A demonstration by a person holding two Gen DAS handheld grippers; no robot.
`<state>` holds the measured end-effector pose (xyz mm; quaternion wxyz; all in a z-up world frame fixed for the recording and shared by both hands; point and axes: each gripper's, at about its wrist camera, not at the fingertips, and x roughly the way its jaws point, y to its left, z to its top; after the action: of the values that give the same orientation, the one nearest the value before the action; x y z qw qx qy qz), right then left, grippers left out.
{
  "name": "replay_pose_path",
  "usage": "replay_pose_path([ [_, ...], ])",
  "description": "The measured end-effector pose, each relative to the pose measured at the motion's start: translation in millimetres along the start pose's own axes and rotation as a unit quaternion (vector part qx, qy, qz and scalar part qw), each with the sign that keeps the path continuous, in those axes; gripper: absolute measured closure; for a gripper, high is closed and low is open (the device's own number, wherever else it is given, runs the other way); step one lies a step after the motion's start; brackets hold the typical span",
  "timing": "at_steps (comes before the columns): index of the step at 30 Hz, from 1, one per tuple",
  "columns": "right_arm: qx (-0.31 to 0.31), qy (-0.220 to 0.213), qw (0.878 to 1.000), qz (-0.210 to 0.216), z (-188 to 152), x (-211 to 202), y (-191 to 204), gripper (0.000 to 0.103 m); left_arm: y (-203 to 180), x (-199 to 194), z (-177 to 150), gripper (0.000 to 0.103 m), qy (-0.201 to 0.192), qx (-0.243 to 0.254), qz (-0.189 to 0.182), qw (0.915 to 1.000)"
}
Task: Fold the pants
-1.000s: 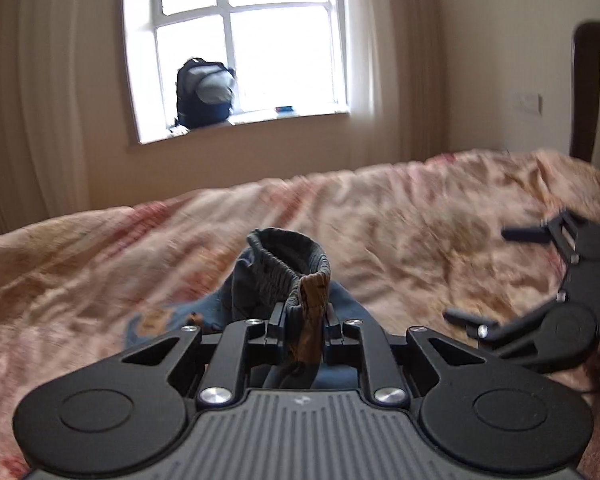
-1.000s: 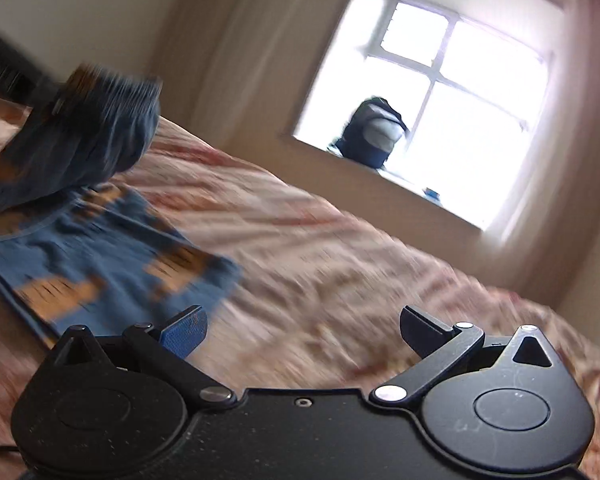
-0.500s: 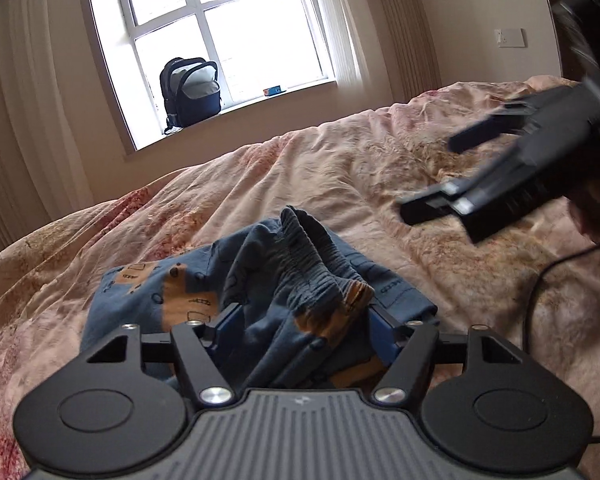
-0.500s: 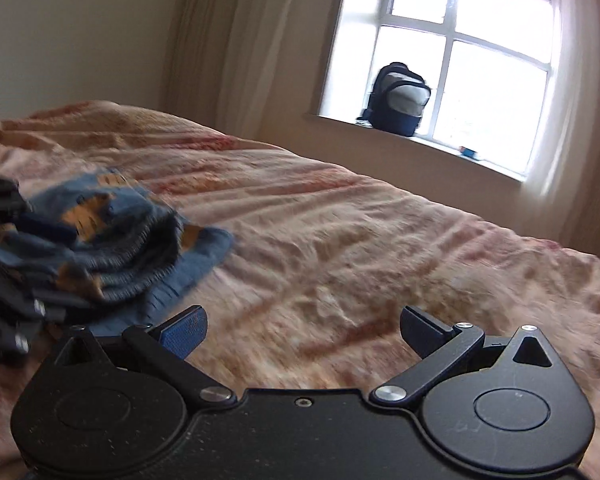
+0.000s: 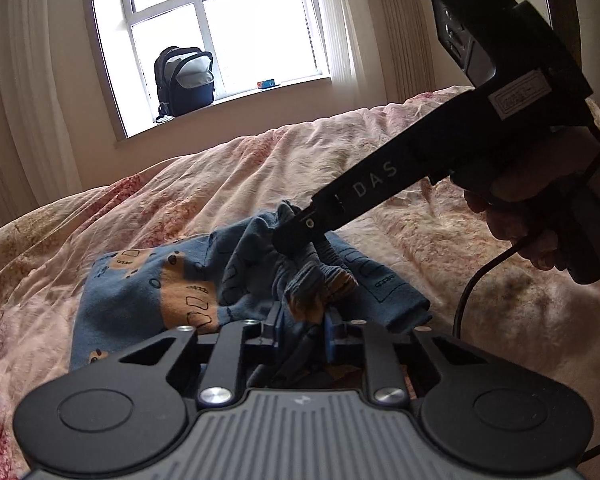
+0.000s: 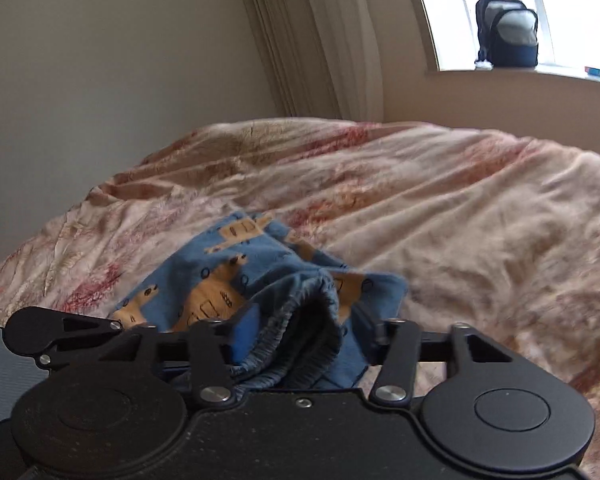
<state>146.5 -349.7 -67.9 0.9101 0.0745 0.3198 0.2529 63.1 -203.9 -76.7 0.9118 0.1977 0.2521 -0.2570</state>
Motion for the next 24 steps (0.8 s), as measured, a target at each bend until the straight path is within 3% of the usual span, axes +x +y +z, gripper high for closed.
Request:
replay_pose_path([
  [1,0.005,0.002,1.0,0.0,-2,1,-1,0.068,0,0,0,0.086,-0.001,0.001,0.0,1.0],
  [3,0.022,-0.001,1.0,0.006,-4,0,-6,0.085,0,-2,1,0.09,-0.004,0.005,0.0,1.0],
  [5,0.032,-0.01,0.999,0.008,-6,-5,-10,0.091,0,-4,2,0.092,-0.009,0.01,-0.002,0.9999],
  [13,0.037,-0.045,0.998,0.002,-4,-34,-9,0.092,-10,-16,13,0.093,-0.034,0.033,-0.021,0.9986],
  [16,0.031,-0.022,0.999,-0.014,-8,-30,-10,0.091,-15,-3,7,0.086,-0.006,0.042,-0.027,0.9987],
  [19,0.028,0.0,0.999,-0.043,-19,-21,-10,0.073,-5,-5,2,0.056,0.004,0.015,-0.043,0.9989],
  [21,0.034,-0.007,0.998,-0.05,-23,-28,-10,0.059,7,-16,0,0.025,-0.012,-0.002,-0.044,0.999],
  [22,0.034,-0.011,0.998,-0.056,-24,-33,-10,0.051,15,-22,-1,0.022,-0.02,-0.007,-0.039,0.999],
  [23,0.027,-0.018,0.997,-0.066,-26,-38,-8,0.03,24,-28,-1,0.018,-0.025,-0.013,-0.034,0.999],
  [24,0.015,-0.023,0.996,-0.081,-27,-44,-5,0.018,32,-34,-2,0.013,-0.025,-0.019,-0.03,0.999],
])
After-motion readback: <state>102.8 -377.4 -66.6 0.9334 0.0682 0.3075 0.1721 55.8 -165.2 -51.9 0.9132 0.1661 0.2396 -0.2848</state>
